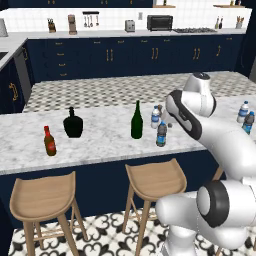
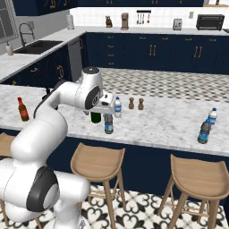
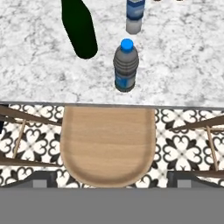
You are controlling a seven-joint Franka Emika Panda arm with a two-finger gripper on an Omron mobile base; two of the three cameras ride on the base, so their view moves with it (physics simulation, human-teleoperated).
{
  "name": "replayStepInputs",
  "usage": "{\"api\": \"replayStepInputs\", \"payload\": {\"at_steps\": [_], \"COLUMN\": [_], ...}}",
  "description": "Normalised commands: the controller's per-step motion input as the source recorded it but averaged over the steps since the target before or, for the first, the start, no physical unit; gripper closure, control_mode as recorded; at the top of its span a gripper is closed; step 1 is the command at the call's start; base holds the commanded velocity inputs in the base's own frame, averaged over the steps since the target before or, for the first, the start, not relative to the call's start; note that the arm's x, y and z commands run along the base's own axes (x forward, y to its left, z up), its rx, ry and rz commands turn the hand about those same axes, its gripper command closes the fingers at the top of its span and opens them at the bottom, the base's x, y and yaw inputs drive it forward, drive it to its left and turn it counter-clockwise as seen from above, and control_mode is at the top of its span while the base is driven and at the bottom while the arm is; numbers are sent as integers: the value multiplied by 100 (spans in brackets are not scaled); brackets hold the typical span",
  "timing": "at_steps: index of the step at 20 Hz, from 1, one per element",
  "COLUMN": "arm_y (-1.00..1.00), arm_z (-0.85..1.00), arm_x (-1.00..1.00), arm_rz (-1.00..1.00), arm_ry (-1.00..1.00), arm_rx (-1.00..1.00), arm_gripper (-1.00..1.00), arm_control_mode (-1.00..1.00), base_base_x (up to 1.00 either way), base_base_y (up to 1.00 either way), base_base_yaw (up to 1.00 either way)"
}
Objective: Move the plastic bottles in the middle to the plastics group, and the glass bottles in the middle to the glass group.
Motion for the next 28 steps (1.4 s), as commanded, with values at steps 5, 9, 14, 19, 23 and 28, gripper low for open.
{"api": "replayStepInputs", "payload": {"at_steps": [5,9,14,19,23,28], "arm_y": [-2,0,-1,-1,-1,-1], "arm_z": [-15,-17,-19,-24,-35,-29], "arm_x": [34,55,58,48,46,45], "arm_rz": [0,0,0,0,0,0], "arm_ry": [0,0,0,0,0,0], "arm_rx": [0,0,0,0,0,0], "arm_gripper": [-100,-100,-100,-100,-100,-100], "arm_control_mode": [-100,-100,-100,-100,-100,-100], "base_base_x": [0,0,0,0,0,0], "base_base_y": [0,0,0,0,0,0], "base_base_yaw": [0,0,0,0,0,0]}}
